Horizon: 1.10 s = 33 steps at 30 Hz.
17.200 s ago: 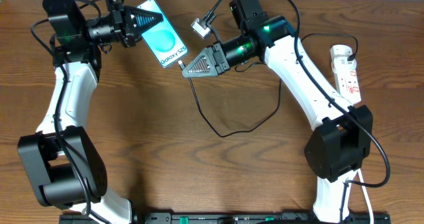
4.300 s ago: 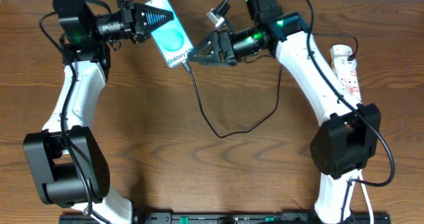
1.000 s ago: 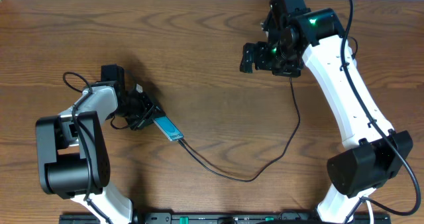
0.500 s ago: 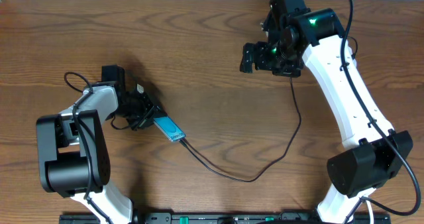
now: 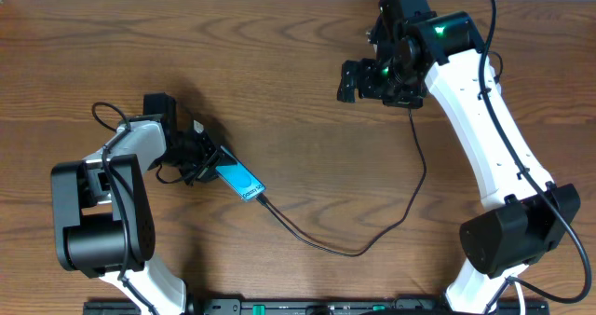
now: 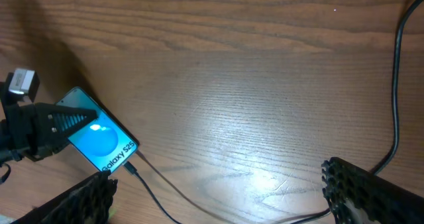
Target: Plug charger to phone and switch on socket
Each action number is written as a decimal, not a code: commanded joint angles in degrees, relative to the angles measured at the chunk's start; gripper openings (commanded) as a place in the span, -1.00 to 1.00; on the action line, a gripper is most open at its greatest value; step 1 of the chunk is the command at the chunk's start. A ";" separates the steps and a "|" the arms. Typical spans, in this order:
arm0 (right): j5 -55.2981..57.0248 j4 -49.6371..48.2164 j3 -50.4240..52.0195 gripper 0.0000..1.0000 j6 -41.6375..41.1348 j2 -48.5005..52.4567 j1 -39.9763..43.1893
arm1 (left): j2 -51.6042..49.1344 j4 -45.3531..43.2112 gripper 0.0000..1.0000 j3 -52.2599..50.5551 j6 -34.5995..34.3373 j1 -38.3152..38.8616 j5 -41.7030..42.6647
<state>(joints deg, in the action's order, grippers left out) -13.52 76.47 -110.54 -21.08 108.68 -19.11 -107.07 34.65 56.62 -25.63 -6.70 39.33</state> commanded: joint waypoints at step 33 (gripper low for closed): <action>-0.33 -0.44 -0.37 0.99 -0.74 -1.60 -0.50 | -1.64 3.26 -0.02 -0.31 1.57 -0.09 -7.52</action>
<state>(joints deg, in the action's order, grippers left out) -13.50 76.05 -110.54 -21.08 108.68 -19.11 -107.04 38.54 57.04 -25.04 -6.70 40.34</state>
